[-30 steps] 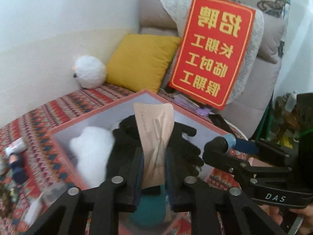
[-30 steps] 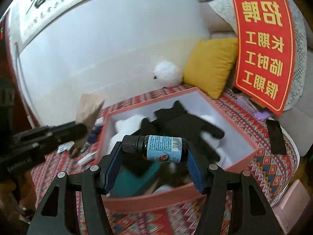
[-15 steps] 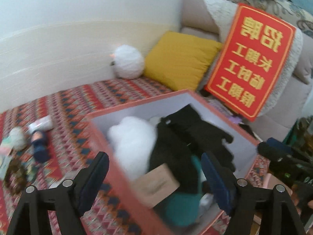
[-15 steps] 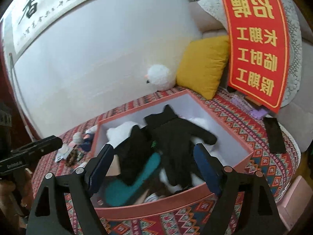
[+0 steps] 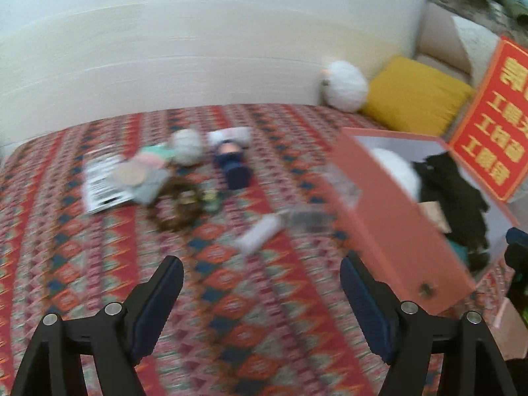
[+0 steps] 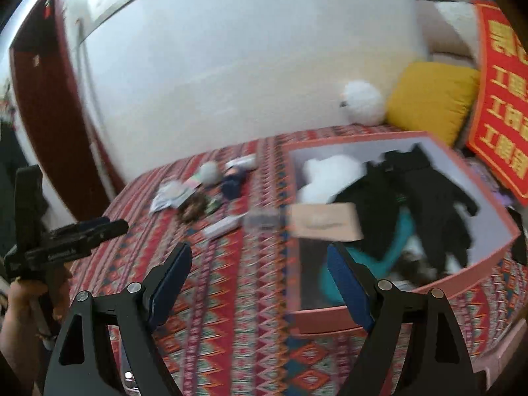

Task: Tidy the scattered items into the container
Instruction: 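Grasp the white LED bulb with the right tool while the left grasps the battery package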

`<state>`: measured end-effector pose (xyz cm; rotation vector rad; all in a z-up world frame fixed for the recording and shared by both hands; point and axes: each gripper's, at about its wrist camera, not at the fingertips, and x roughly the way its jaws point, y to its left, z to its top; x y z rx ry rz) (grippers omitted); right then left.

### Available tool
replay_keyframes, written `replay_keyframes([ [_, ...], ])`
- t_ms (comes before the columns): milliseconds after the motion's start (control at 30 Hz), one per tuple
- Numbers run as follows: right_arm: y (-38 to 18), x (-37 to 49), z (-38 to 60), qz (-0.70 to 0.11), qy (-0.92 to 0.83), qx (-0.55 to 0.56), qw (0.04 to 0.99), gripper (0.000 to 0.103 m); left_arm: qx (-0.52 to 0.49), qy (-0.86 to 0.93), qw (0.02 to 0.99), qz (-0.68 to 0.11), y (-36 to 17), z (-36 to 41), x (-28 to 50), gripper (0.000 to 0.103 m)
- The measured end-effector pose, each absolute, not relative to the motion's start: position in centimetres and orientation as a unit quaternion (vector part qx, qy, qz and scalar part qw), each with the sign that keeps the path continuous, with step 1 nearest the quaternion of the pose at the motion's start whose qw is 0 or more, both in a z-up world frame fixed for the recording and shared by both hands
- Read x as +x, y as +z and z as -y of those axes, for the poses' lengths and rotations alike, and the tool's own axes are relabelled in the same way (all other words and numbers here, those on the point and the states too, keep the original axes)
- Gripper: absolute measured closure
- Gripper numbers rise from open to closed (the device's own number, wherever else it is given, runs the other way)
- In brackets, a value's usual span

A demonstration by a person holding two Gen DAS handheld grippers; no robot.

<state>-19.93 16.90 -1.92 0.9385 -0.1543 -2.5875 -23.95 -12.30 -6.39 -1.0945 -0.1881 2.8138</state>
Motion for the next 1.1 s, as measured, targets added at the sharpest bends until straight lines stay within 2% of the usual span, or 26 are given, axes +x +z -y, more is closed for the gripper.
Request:
replay_keyframes([
  [267, -5.7, -22.0, -8.5, 0.036, -0.892, 0.388, 0.229, 0.017, -0.367, 0.926, -0.007, 0.090, -8.7, 20.9, -22.3, 0.021],
  [433, -9.3, -25.0, -4.8, 0.042, -0.868, 0.433, 0.238, 0.017, -0.388, 0.916, -0.040, 0.099, -11.5, 24.9, -24.2, 0.021],
  [600, -13.0, -29.5, -3.0, 0.078, -0.855, 0.463, 0.220, 0.017, -0.408, 0.903, -0.051, 0.124, -14.0, 27.7, -28.4, 0.021],
  [733, -15.8, -33.3, -1.9, 0.110, -0.845, 0.482, 0.201, 0.017, -0.414, 0.889, -0.046, 0.192, -15.8, 30.4, -33.1, 0.021],
  [900, -19.2, -38.0, -0.6, 0.150, -0.831, 0.505, 0.177, 0.016, -0.416, 0.878, -0.062, 0.229, -17.3, 32.7, -39.5, 0.021],
  [1100, -19.6, -42.1, 0.7, 0.145, -0.847, 0.483, 0.169, 0.015, -0.417, 0.863, -0.075, 0.274, -19.0, 35.4, -47.2, 0.021],
])
